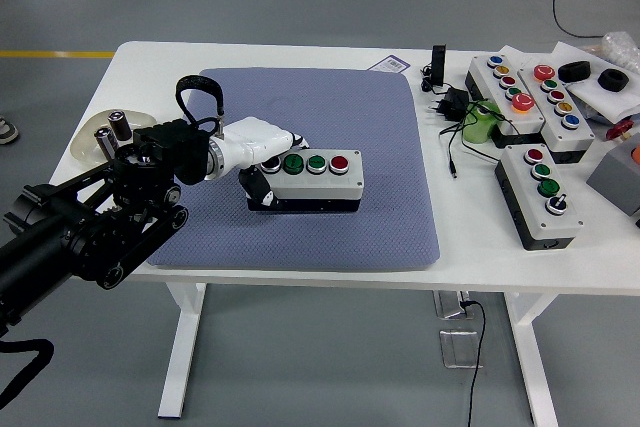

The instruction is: Pick up the button,place it on the desk,press the button,press the button

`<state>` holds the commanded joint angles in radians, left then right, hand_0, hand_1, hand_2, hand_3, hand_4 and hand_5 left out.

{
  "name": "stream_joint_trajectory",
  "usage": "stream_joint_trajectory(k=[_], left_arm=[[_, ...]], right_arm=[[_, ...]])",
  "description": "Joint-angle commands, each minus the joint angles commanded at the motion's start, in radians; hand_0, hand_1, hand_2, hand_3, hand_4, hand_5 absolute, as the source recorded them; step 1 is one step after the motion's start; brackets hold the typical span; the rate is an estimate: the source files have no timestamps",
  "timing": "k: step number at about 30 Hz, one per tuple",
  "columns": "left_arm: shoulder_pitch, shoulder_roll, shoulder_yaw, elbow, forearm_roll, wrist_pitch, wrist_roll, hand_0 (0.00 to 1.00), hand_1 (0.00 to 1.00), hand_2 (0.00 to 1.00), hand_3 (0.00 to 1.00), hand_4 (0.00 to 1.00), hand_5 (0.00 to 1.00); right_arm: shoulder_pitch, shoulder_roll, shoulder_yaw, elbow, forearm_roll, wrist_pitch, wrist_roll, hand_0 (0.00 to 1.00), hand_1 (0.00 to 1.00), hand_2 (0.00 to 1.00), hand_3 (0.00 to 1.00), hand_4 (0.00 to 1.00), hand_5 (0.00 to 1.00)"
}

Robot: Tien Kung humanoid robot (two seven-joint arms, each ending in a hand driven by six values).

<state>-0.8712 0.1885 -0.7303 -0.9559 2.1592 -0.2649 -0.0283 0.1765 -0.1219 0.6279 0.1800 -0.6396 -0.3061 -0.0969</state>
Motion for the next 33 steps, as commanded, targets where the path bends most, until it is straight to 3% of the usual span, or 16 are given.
stream_joint_trajectory(k=[1,2,7,8,13,14,19,20,31,32,33], left_arm=[[0.001,0.0,-0.001,0.0,0.002,-0.004,0.001,0.318,0.502,0.496,0.506,0.673,0.042],[0.001,0.0,-0.002,0.0,0.003,-0.005,0.001,0.393,0.591,0.583,0.613,0.789,0.088],[0.001,0.0,0.001,0.003,0.008,-0.012,0.001,0.393,0.591,0.583,0.613,0.789,0.088],[0.001,0.0,0.002,0.003,0.009,-0.013,0.001,0.502,0.692,0.689,0.728,0.881,0.157],[0.001,0.0,0.004,0.004,0.013,-0.022,0.005,0.502,0.692,0.689,0.728,0.881,0.157],[0.002,0.0,0.004,0.004,0.012,-0.021,0.005,0.616,0.761,0.795,0.79,0.998,0.388],[0.004,-0.002,0.001,0.005,0.014,-0.016,0.007,0.616,0.761,0.795,0.79,0.998,0.388],[0.005,-0.002,0.0,0.004,0.014,-0.018,0.009,0.667,0.816,0.857,0.833,0.998,0.462],[0.019,0.0,-0.025,-0.017,0.014,-0.053,0.024,0.7,0.832,0.873,0.864,0.998,0.492],[0.019,0.001,-0.029,-0.021,0.015,-0.057,0.025,0.763,0.868,0.92,0.895,0.998,0.511],[0.022,0.002,-0.039,-0.028,0.018,-0.064,0.027,0.763,0.868,0.92,0.895,0.998,0.511]], right_arm=[[0.0,0.0,0.0,0.0,0.0,0.0,0.0,0.652,0.568,0.603,0.644,0.265,0.271],[0.0,0.0,0.0,0.0,-0.001,0.0,0.0,0.651,0.568,0.603,0.644,0.264,0.27],[0.001,0.0,0.001,0.0,-0.002,0.0,0.0,0.651,0.568,0.603,0.644,0.264,0.27],[0.001,0.0,0.001,0.0,-0.002,0.0,0.0,0.651,0.568,0.603,0.644,0.264,0.27],[0.0,0.0,0.002,0.0,-0.002,0.0,0.0,0.651,0.568,0.603,0.644,0.264,0.27],[0.0,0.0,0.001,0.0,-0.001,0.0,0.0,0.651,0.568,0.603,0.644,0.264,0.27],[-0.001,0.0,0.004,0.0,-0.004,0.0,0.0,0.651,0.568,0.603,0.644,0.264,0.27],[-0.002,0.0,0.004,0.0,-0.003,0.0,0.0,0.651,0.568,0.603,0.644,0.264,0.27],[-0.006,0.0,0.004,0.0,-0.002,-0.001,-0.001,0.651,0.568,0.603,0.644,0.265,0.27],[-0.006,0.0,0.004,0.0,-0.002,-0.001,-0.001,0.651,0.568,0.603,0.644,0.265,0.27],[-0.006,0.001,0.003,0.0,-0.001,-0.001,-0.001,0.651,0.568,0.603,0.644,0.265,0.27]])
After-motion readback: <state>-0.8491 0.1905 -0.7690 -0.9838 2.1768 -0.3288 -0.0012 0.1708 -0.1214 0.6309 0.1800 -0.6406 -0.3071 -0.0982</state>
